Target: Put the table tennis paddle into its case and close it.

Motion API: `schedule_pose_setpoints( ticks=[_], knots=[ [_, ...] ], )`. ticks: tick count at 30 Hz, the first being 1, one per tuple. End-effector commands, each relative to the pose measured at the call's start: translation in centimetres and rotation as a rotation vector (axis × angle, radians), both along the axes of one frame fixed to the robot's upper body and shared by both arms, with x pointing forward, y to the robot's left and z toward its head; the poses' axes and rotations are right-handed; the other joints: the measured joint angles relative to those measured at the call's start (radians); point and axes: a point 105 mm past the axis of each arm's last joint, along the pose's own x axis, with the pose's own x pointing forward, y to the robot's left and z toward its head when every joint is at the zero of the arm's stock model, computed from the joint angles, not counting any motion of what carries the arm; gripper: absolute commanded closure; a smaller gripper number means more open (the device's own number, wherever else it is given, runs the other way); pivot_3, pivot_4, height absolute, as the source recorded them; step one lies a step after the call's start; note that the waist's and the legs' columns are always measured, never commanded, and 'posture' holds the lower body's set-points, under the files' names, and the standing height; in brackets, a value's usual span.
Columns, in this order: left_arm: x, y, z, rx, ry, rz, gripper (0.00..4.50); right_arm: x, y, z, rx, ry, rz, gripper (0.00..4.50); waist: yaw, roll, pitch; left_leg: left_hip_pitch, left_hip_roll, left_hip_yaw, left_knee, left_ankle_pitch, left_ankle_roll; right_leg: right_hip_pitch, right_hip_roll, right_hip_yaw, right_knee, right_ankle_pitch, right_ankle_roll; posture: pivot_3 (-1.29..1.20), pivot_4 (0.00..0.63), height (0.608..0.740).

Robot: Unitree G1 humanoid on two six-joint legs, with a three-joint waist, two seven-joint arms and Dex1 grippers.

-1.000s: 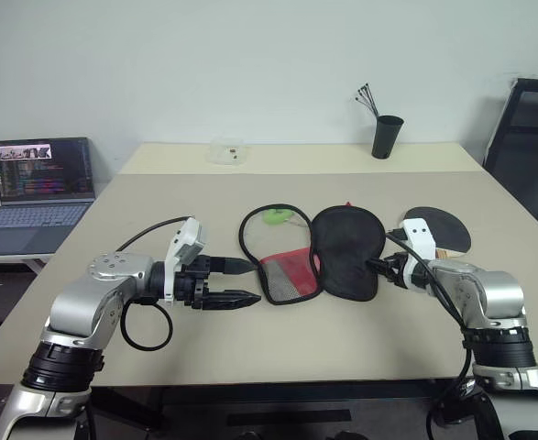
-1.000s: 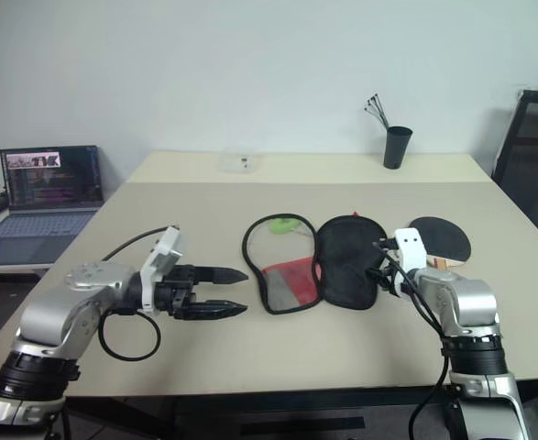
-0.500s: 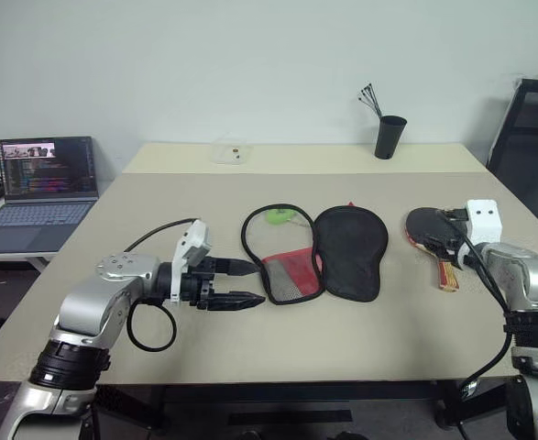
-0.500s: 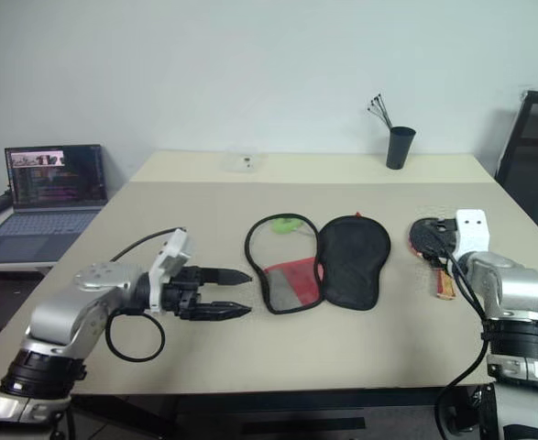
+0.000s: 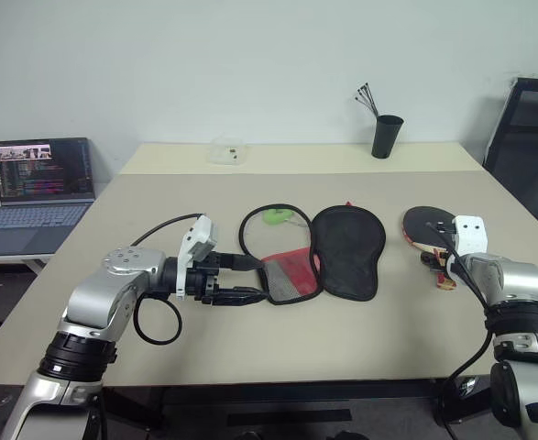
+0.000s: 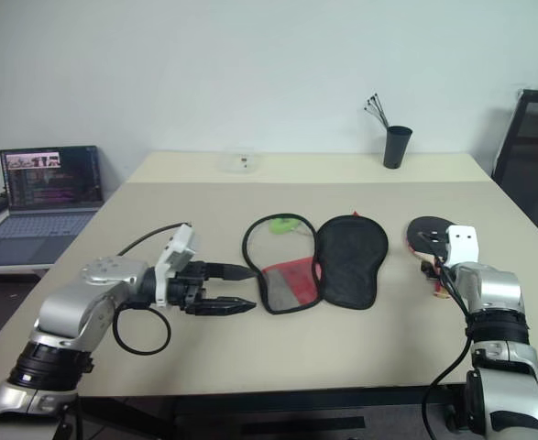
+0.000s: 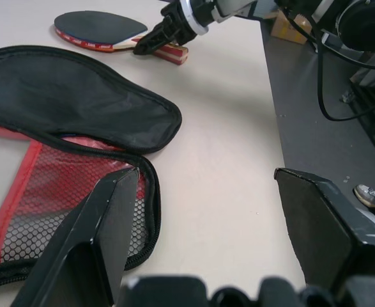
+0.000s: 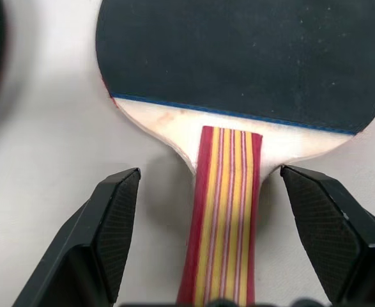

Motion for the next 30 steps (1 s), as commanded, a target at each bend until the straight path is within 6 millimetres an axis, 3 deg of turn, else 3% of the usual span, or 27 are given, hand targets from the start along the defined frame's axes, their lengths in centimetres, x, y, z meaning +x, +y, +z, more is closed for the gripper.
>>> schedule_pose_setpoints(
  ticks=[1,4,7,14,17,23,25,28,30],
  knots=[
    [0.1,0.0,1.0,-0.008,-0.052,-0.005,0.79,0.6,-0.1,0.8,0.009,-0.023,-0.01,0.66,-0.002,0.0,0.0,0.0,0.0,0.0,0.0,0.0,0.0,0.0,0.0,0.0,0.0,0.0,0.0,0.0,0.15,0.74],
    [0.1,0.1,1.0,-0.007,-0.054,0.003,0.79,0.6,-0.2,0.5,0.016,-0.014,-0.019,0.66,-0.002,0.0,0.0,0.0,0.0,0.0,0.001,0.0,0.0,0.001,0.0,0.0,0.001,0.0,0.0,0.0,0.15,0.74],
    [0.1,0.1,0.9,-0.007,-0.054,0.008,0.79,0.6,-0.3,0.2,0.025,-0.011,-0.033,1.22,-0.002,0.0,0.0,0.0,0.0,0.0,0.001,0.0,0.001,0.001,0.0,0.0,0.001,0.001,0.001,0.0,0.15,0.74],
    [0.0,0.1,0.8,-0.007,-0.05,0.009,0.79,0.7,-0.6,0.2,0.037,-0.028,-0.069,3.34,0.0,0.0,0.0,0.0,0.0,0.0,0.002,0.0,0.001,0.001,0.0,0.0,0.0,0.001,0.002,0.0,0.15,0.74],
    [0.0,0.1,0.8,-0.009,-0.047,0.011,0.79,0.9,-0.7,1.1,0.036,-0.062,-0.073,3.42,0.0,0.0,0.0,0.0,0.0,0.0,0.002,0.0,0.001,0.001,0.0,0.0,0.0,0.001,0.002,0.0,0.15,0.74],
    [-0.4,0.3,0.5,-0.018,-0.034,0.031,0.79,1.3,-0.7,7.1,0.028,-0.248,-0.101,3.42,0.0,0.004,0.003,0.0,0.0,0.0,0.001,0.0,0.001,0.0,0.0,0.001,0.0,0.001,0.002,0.0,0.15,0.74],
    [-0.6,0.3,0.4,-0.022,-0.03,0.034,0.79,0.9,0.7,9.0,0.049,-0.295,-0.076,3.42,-0.002,0.006,0.004,-0.001,0.0,0.001,0.0,0.0,0.001,-0.001,0.0,0.002,0.0,0.001,0.002,0.0,0.15,0.74],
    [-0.7,0.3,0.3,-0.024,-0.026,0.036,0.79,0.4,2.9,9.8,0.077,-0.309,-0.03,3.42,-0.004,0.007,0.004,-0.001,0.001,0.001,-0.001,0.0,0.001,-0.002,0.001,0.002,0.001,0.001,0.001,0.0,0.15,0.74],
    [-0.8,0.2,0.2,-0.027,-0.022,0.036,0.79,-0.2,6.4,9.7,0.125,-0.301,0.04,3.42,-0.004,0.007,0.004,0.0,0.002,0.0,-0.001,0.0,0.001,-0.002,0.001,0.001,0.001,0.001,0.001,0.0,0.15,0.74]
  ],
)
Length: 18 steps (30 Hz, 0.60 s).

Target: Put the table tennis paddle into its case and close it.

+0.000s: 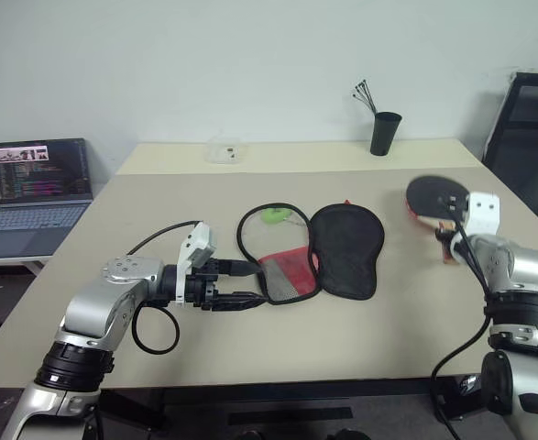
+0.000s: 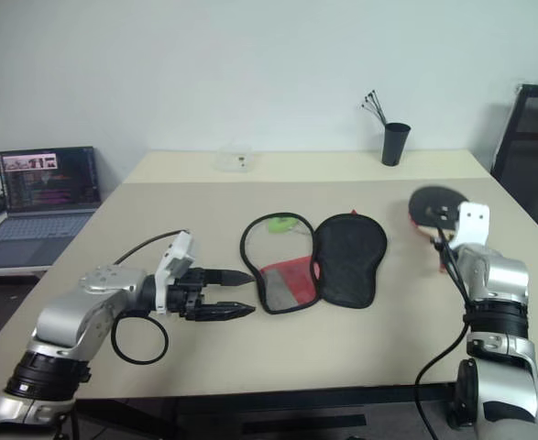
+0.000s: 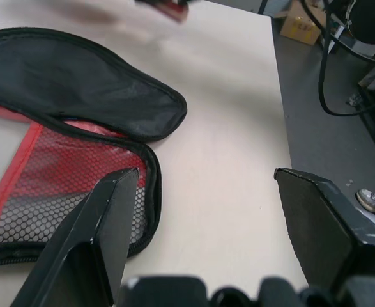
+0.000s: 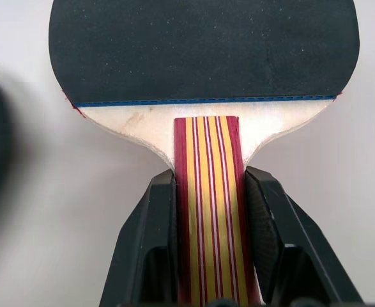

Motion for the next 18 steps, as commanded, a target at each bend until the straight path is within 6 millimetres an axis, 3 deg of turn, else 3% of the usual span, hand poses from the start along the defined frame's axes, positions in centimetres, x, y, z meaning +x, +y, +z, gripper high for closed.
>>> schedule_pose_setpoints(
  ticks=[1,5,9,18],
  knots=[
    [-0.4,-0.1,1.2,-0.02,-0.04,-0.013,0.79,-1.0,5.6,2.0,0.056,-0.062,0.125,3.42,0.0,0.0,0.0,0.0,0.001,0.0,0.0,0.0,0.0,0.0,0.001,0.0,0.0,0.0,0.0,0.0,0.15,0.74],
    [-0.5,-0.3,1.1,-0.024,-0.035,-0.02,0.79,-2.3,11.2,0.8,0.134,-0.032,0.223,3.42,0.002,0.0,0.0,0.0,0.002,-0.001,0.001,0.0,0.0,0.0,0.002,0.0,0.001,0.0,0.0,0.0,0.15,0.74],
    [-0.5,-0.4,1.0,-0.022,-0.033,-0.022,0.79,-2.3,13.7,-0.7,0.177,-0.006,0.23,3.42,0.012,0.001,0.0,0.0,0.0,-0.001,0.001,0.0,0.0,0.0,0.002,0.0,0.0,0.0,0.0,0.0,0.15,0.74],
    [-0.7,-0.1,0.8,-0.017,-0.034,-0.012,0.79,-1.6,13.8,-2.9,0.147,0.027,0.194,3.42,0.008,0.0,0.0,0.0,-0.002,-0.001,0.0,0.0,0.0,0.0,-0.002,0.0,-0.001,0.0,0.0,0.0,0.15,0.74]
  ],
)
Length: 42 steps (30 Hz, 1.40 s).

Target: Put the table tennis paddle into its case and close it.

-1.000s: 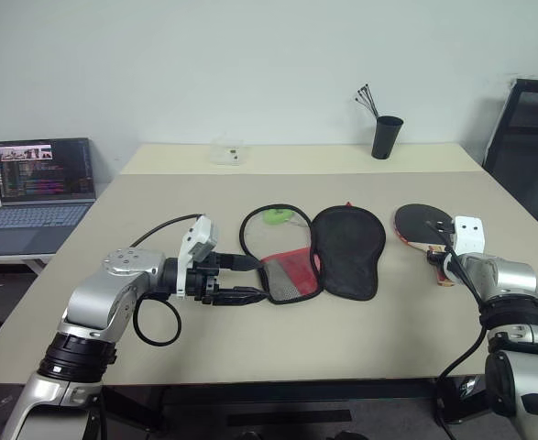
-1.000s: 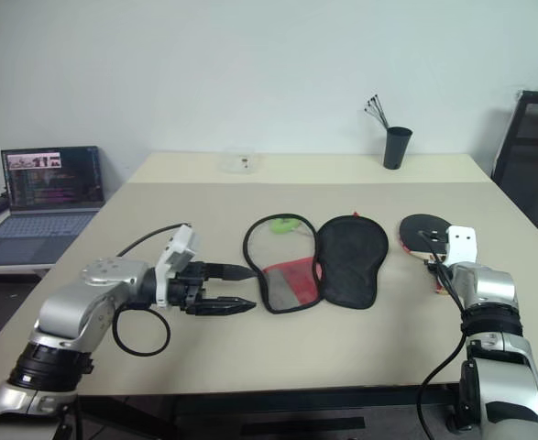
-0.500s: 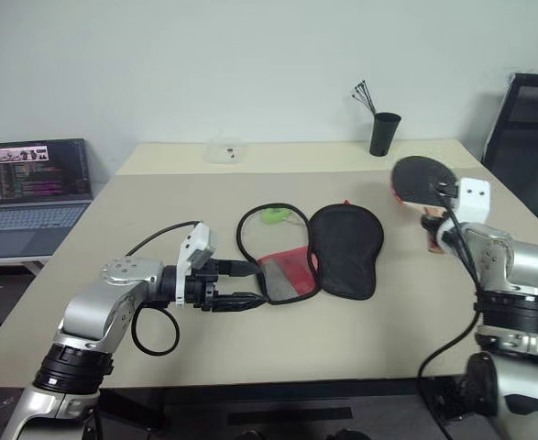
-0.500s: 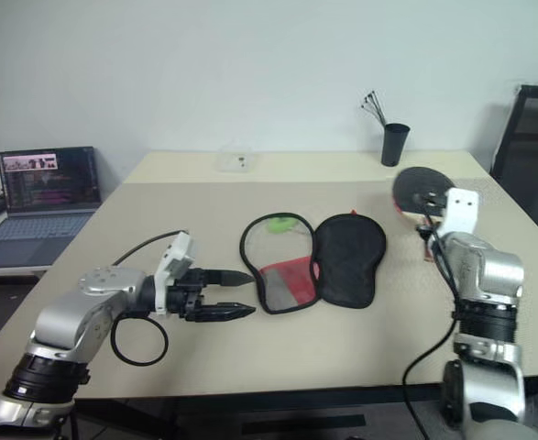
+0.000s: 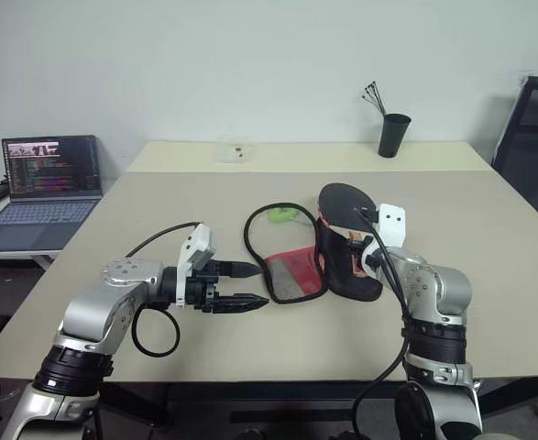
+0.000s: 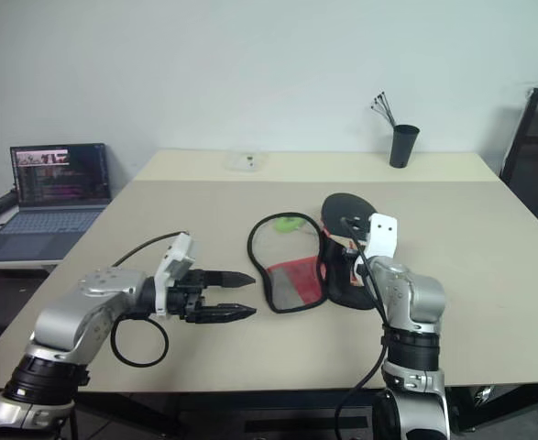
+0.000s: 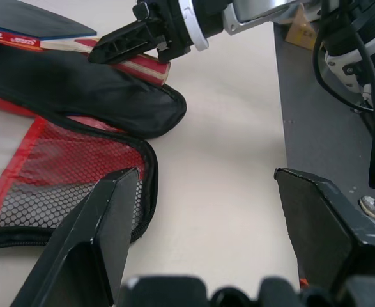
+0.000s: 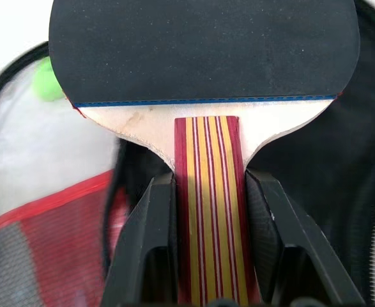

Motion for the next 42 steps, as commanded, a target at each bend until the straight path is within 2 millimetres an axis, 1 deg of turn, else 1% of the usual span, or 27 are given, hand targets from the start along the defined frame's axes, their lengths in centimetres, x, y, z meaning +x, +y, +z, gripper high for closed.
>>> schedule_pose_setpoints(
  ticks=[1,8,16,23,30,32,33,35,40,42],
  knots=[
    [-0.5,0.0,1.1,-0.01,-0.049,-0.008,0.79,0.3,-0.2,0.8,-0.023,-0.059,-0.011,3.42,-0.005,0.0,0.0,0.0,0.0,0.0,0.0,0.0,0.0,0.0,0.0,0.0,0.0,0.0,0.0,0.0,0.15,0.74],
    [-0.5,0.0,0.9,-0.014,-0.048,-0.004,0.79,0.4,0.5,-0.9,-0.034,-0.023,-0.001,3.42,-0.01,0.0,0.0,0.0,0.001,0.0,0.0,0.0,0.0,-0.001,0.001,0.0,0.001,-0.001,-0.001,0.0,0.15,0.74],
    [-0.4,0.0,1.0,-0.022,-0.052,-0.01,0.79,0.2,0.6,-1.6,-0.057,-0.002,0.007,3.42,-0.009,0.0,0.0,0.0,0.001,0.0,0.0,0.0,0.0,-0.001,0.001,0.0,0.001,-0.001,-0.001,0.0,0.15,0.74],
    [1.2,1.6,2.1,-0.019,-0.117,0.083,0.79,-0.1,0.4,-2.2,-0.079,0.014,0.003,3.42,-0.009,0.0,0.0,0.0,0.001,-0.001,0.0,0.0,0.0,-0.001,0.001,-0.001,0.001,-0.001,-0.001,0.0,0.15,0.74],
    [1.4,1.7,2.5,-0.02,-0.132,0.099,0.79,-0.4,0.7,-3.0,-0.083,0.04,0.007,3.42,-0.009,0.0,0.0,0.0,0.001,-0.001,0.0,0.0,0.0,0.0,0.001,-0.001,0.001,-0.001,-0.001,0.0,0.15,0.74],
    [1.4,1.8,2.4,-0.018,-0.133,0.104,0.79,-0.5,0.6,-3.0,-0.082,0.042,-0.002,2.69,-0.009,0.0,0.0,0.0,0.001,-0.001,0.0,0.0,0.0,0.0,0.001,-0.001,0.001,-0.001,-0.001,0.0,0.15,0.74],
    [1.4,1.9,2.4,-0.017,-0.134,0.111,0.79,-0.6,0.6,-3.0,-0.081,0.041,-0.002,2.47,-0.009,0.0,0.0,0.0,0.001,-0.001,0.0,0.0,0.0,0.0,0.001,-0.001,0.001,-0.001,-0.001,0.0,0.15,0.74],
    [1.6,2.1,2.3,-0.014,-0.136,0.126,0.79,-0.8,0.6,-2.8,-0.08,0.034,0.002,1.81,-0.009,0.0,0.0,0.0,0.001,-0.001,0.0,0.0,0.0,0.0,0.001,-0.001,0.001,-0.001,-0.001,0.0,0.15,0.74],
    [2.2,2.6,2.4,-0.014,-0.157,0.182,0.79,-1.7,1.4,-1.6,-0.104,-0.014,0.054,0.06,-0.008,0.0,0.0,0.0,0.001,-0.001,0.0,0.0,0.0,0.0,0.001,-0.001,0.001,-0.001,-0.001,0.0,0.15,0.74],
    [2.5,2.9,2.4,-0.014,-0.168,0.209,0.79,-2.3,1.7,-0.8,-0.121,-0.043,0.083,0.02,-0.008,0.0,0.0,0.0,0.001,-0.001,0.0,0.0,0.0,0.0,0.001,-0.001,0.001,-0.001,-0.001,0.0,0.15,0.74]
  ],
)
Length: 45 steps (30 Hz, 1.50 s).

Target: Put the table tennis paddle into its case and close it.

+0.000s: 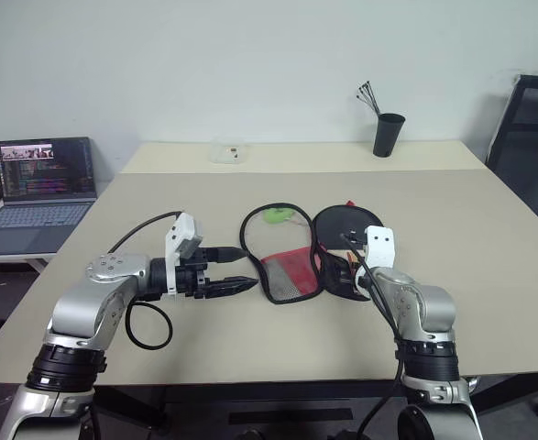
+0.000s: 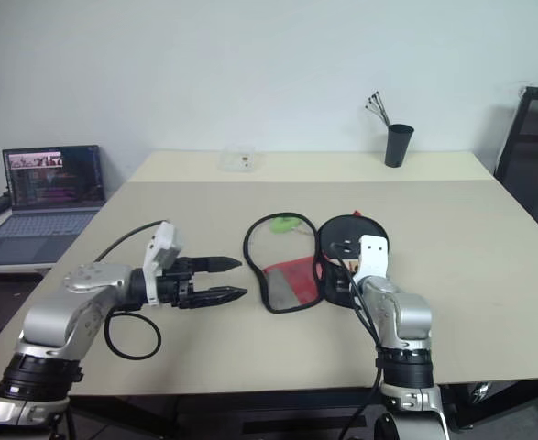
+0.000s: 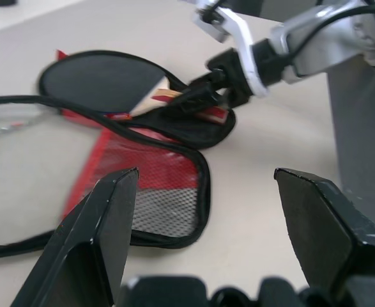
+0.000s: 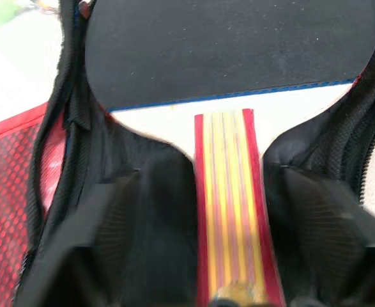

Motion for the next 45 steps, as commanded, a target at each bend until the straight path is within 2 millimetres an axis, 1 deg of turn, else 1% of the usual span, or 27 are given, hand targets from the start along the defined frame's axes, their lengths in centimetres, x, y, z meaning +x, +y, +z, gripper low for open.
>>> schedule_pose_setpoints(
  ticks=[1,4,5,7,9,12,14,17,19,22,29,33,36,38,40,45],
  knots=[
    [0.7,1.1,0.9,-0.001,-0.062,0.067,0.79,-1.0,0.6,2.6,-0.024,-0.096,0.057,0.02,0.0,0.0,0.0,0.0,0.0,0.0,0.0,0.0,0.0,0.0,0.0,0.0,0.0,0.0,0.0,0.0,0.15,0.74],
    [1.7,2.0,0.6,0.024,-0.086,0.144,0.79,-1.8,1.9,4.8,0.006,-0.172,0.178,0.02,0.001,0.0,0.0,0.0,0.0,0.0,0.0,0.0,0.0,0.0,0.0,0.0,0.0,0.0,0.0,0.0,0.15,0.74],
    [2.1,2.3,0.4,0.039,-0.094,0.174,0.79,-2.1,2.5,5.7,-0.007,-0.205,0.25,0.02,0.001,0.0,0.0,0.0,0.0,0.0,0.0,0.0,0.0,0.0,0.0,0.0,0.0,0.0,0.0,0.0,0.15,0.74],
    [2.8,3.1,0.0,0.064,-0.104,0.224,0.79,-3.5,4.0,7.8,-0.016,-0.277,0.446,0.02,0.001,0.0,0.0,0.0,0.0,0.0,0.0,0.0,0.0,0.0,0.0,0.0,0.0,0.0,0.0,0.0,0.15,0.74],
    [3.6,3.9,-0.5,0.098,-0.113,0.271,0.79,-4.5,4.1,9.5,-0.078,-0.343,0.583,0.02,0.001,0.0,0.0,0.0,0.0,0.0,0.0,0.0,0.0,0.0,0.0,0.0,0.0,0.0,0.0,0.0,0.15,0.74],
    [4.4,4.8,-1.5,0.15,-0.105,0.307,0.79,-5.2,3.1,11.0,-0.134,-0.4,0.695,0.02,0.004,0.0,0.0,0.0,0.0,-0.001,0.0,0.0,0.0,0.001,0.0,-0.002,-0.002,0.0,0.0,0.0,0.15,0.74],
    [4.7,5.1,-1.9,0.173,-0.095,0.314,0.79,-5.7,2.8,11.6,-0.151,-0.434,0.754,0.02,0.004,-0.001,0.0,0.0,0.0,-0.001,0.0,0.0,0.0,0.001,0.0,-0.002,-0.003,0.0,0.0,0.0,0.15,0.74],
    [5.6,5.8,-3.1,0.222,-0.057,0.342,0.79,-6.6,2.3,12.3,-0.149,-0.452,0.844,0.02,0.005,-0.001,0.0,0.0,0.0,-0.001,0.0,0.0,0.0,0.001,-0.001,-0.002,-0.003,0.0,0.0,0.0,0.15,0.74],
    [6.3,5.9,-3.8,0.238,-0.028,0.355,0.79,-6.8,2.3,12.5,-0.138,-0.459,0.873,0.02,0.006,-0.002,0.0,0.0,0.0,-0.001,0.0,0.0,0.0,0.001,-0.001,-0.002,-0.003,0.0,0.001,0.0,0.15,0.74],
    [6.9,5.1,-4.5,0.227,0.004,0.333,0.79,-7.0,2.5,12.6,-0.124,-0.469,0.889,0.02,0.008,-0.002,0.0,0.0,0.0,-0.001,0.0,0.0,0.0,0.001,-0.001,-0.002,-0.002,0.0,0.001,0.0,0.15,0.74],
    [9.0,2.9,-5.9,0.207,0.023,0.328,0.79,-7.1,2.7,12.1,-0.124,-0.463,0.881,0.02,0.013,-0.004,0.002,-0.001,-0.001,-0.001,0.001,0.0,0.0,0.001,-0.002,-0.002,-0.002,0.0,0.001,0.0,0.15,0.74],
    [9.7,1.6,-6.5,0.208,0.028,0.314,0.79,-7.3,2.6,11.8,-0.13,-0.455,0.877,0.02,0.015,-0.004,0.002,-0.001,-0.001,-0.001,0.001,0.0,0.0,0.001,-0.002,-0.002,-0.002,0.0,0.001,0.0,0.15,0.74],
    [10.0,1.1,-6.9,0.23,0.025,0.302,0.79,-7.3,2.6,11.6,-0.131,-0.451,0.873,0.02,0.015,-0.005,0.002,-0.001,-0.001,-0.001,0.001,0.0,0.0,0.001,-0.002,-0.002,-0.002,0.0,0.001,0.0,0.15,0.74],
    [10.2,0.7,-7.1,0.237,0.024,0.301,1.19,-7.4,2.5,11.6,-0.132,-0.45,0.868,0.0,0.017,-0.005,0.002,-0.001,-0.001,-0.001,0.001,0.0,0.0,0.001,-0.002,-0.003,-0.002,0.0,0.001,0.0,0.15,0.74],
    [10.4,0.3,-7.3,0.232,0.028,0.297,1.78,-7.4,2.4,11.5,-0.133,-0.45,0.862,0.0,0.021,-0.005,0.002,-0.001,-0.001,-0.001,0.002,0.0,0.0,0.001,-0.002,-0.003,-0.001,0.0,0.001,0.0,0.15,0.74],
    [10.7,-0.3,-7.3,0.222,0.027,0.294,3.59,-7.5,2.0,11.5,-0.143,-0.447,0.852,0.0,0.029,-0.005,0.002,-0.001,-0.001,-0.001,0.002,0.0,0.0,0.001,-0.002,-0.003,-0.002,0.001,0.002,0.0,0.15,0.74]
  ],
)
